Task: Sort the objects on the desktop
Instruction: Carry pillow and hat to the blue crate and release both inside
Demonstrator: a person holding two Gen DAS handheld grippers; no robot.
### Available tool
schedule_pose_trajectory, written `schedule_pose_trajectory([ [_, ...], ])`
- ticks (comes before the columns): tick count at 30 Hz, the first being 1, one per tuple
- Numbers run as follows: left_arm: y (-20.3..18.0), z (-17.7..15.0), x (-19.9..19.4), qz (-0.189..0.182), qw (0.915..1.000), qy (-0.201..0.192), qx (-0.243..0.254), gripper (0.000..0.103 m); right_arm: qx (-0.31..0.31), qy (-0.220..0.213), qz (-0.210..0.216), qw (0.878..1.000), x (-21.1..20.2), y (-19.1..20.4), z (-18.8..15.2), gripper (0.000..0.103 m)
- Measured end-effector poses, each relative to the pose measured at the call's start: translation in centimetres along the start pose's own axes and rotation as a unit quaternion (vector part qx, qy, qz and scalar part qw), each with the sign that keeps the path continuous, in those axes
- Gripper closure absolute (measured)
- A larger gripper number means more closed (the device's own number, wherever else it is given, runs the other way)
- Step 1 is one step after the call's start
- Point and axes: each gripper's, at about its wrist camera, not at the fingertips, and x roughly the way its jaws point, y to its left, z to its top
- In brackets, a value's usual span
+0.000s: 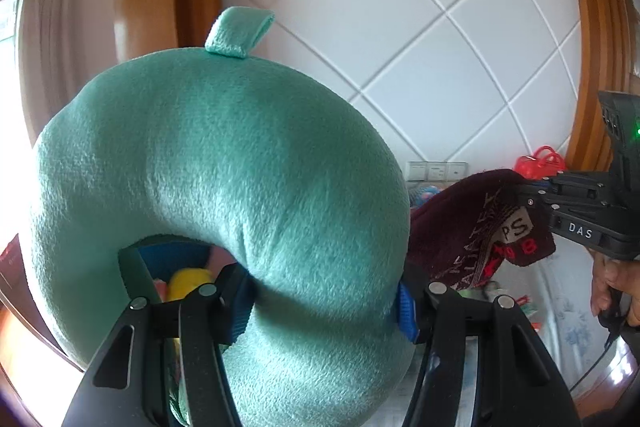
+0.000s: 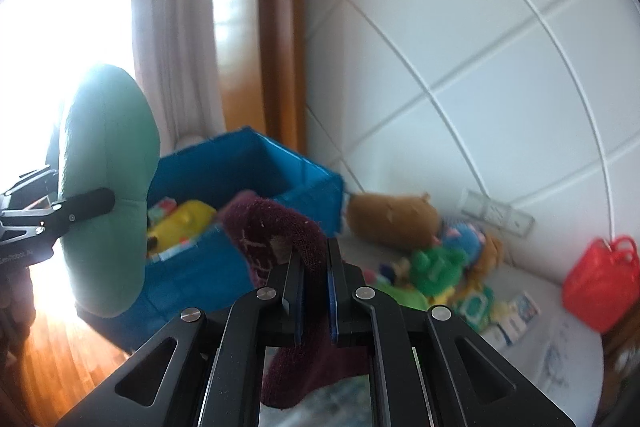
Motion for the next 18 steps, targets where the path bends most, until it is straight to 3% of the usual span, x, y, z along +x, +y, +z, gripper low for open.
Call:
schedule_pose_trajectory([
  [7, 10.5, 1.4, 2.0, -0.008, 0.9999, 0.007, -0.008, 0.045, -0.021, -0.012, 0.018, 1.000, 5.7, 7.8, 6.6, 0.094],
  [14, 16.4, 2.4, 4.3, -0.027, 0.9994, 0.015, -0.018, 0.043, -0.045, -0.002, 0.018, 0.999, 11.7, 13.6, 11.6, 0.094],
  [18, 17.3, 1.8, 6.7, -0.045, 0.9984, 0.024, -0.022, 0.039, -0.045, 0.012, 0.013, 0.999, 14.8, 15.0, 12.6, 0.094],
])
